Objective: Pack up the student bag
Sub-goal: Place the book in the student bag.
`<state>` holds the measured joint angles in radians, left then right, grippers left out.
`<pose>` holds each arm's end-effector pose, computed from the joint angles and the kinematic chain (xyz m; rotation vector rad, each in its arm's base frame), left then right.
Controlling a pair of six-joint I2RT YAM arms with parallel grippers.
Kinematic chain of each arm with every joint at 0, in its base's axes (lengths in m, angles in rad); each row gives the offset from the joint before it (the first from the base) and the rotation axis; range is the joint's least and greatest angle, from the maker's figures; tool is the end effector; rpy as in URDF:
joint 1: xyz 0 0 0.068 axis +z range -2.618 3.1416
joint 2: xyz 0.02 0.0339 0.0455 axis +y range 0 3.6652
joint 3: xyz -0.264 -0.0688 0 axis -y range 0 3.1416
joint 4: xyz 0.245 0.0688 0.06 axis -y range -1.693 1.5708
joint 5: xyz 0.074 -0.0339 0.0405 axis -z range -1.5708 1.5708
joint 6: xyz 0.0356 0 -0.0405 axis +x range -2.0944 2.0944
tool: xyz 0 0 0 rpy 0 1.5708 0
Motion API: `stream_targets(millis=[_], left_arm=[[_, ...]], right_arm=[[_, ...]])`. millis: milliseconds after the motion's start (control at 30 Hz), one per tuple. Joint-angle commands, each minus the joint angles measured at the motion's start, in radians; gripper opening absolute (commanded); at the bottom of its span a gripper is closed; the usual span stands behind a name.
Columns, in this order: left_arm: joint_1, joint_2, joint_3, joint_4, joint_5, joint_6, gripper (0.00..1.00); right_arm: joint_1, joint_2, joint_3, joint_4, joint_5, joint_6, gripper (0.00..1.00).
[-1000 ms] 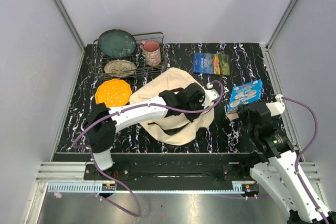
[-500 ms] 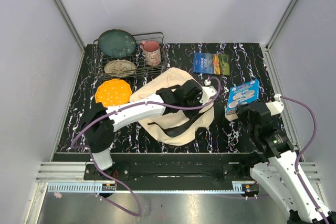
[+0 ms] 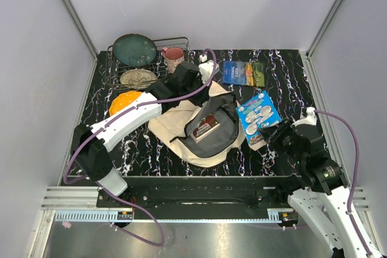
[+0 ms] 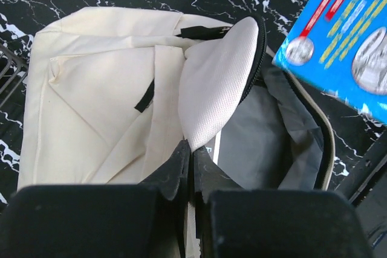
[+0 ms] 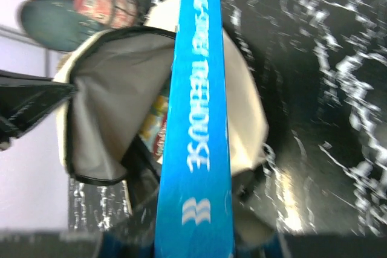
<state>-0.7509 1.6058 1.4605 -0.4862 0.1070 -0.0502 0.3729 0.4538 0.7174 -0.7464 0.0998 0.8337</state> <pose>0.2669 -0.2543 0.3366 0.8316 2.0972 -0.5575 0.0949 0.0333 0.3002 0.5447 2.0427 0.6383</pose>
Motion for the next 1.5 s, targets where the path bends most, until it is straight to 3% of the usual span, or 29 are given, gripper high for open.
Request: stream_targets(millis=[0, 67, 167, 333, 533, 767, 933, 1200, 1467], left_arm=[[-0.008, -0.075, 0.089, 0.072, -0.006, -0.014, 0.00], [-0.008, -0.092, 0.104, 0.081, -0.003, -0.026, 0.00], [-0.008, -0.113, 0.132, 0.093, -0.006, -0.033, 0.00], [-0.010, -0.152, 0.153, 0.103, -0.039, -0.037, 0.00], [-0.019, -0.178, 0.149, 0.113, -0.056, -0.039, 0.00], [-0.053, -0.181, 0.149, 0.129, -0.046, -0.036, 0.00], [-0.077, -0.179, 0.147, 0.135, -0.055, -0.039, 0.00], [-0.084, -0.188, 0.136, 0.152, -0.070, -0.049, 0.00], [-0.088, -0.190, 0.130, 0.170, -0.047, -0.066, 0.00]], right_arm=[[0.004, 0.002, 0.070, 0.155, -0.311, -0.039, 0.04], [0.004, 0.031, 0.050, 0.214, -0.471, -0.016, 0.03], [0.004, 0.100, 0.015, 0.318, -0.589, 0.028, 0.01], [0.004, 0.146, -0.038, 0.384, -0.598, 0.071, 0.00], [0.004, 0.198, -0.134, 0.608, -0.781, 0.163, 0.00], [0.004, 0.288, -0.188, 0.680, -0.656, 0.228, 0.00], [0.030, 0.488, -0.277, 1.042, -0.505, 0.378, 0.00], [0.182, 0.710, -0.180, 1.196, -0.324, 0.376, 0.01], [0.310, 0.900, -0.072, 1.182, -0.153, 0.347, 0.06]])
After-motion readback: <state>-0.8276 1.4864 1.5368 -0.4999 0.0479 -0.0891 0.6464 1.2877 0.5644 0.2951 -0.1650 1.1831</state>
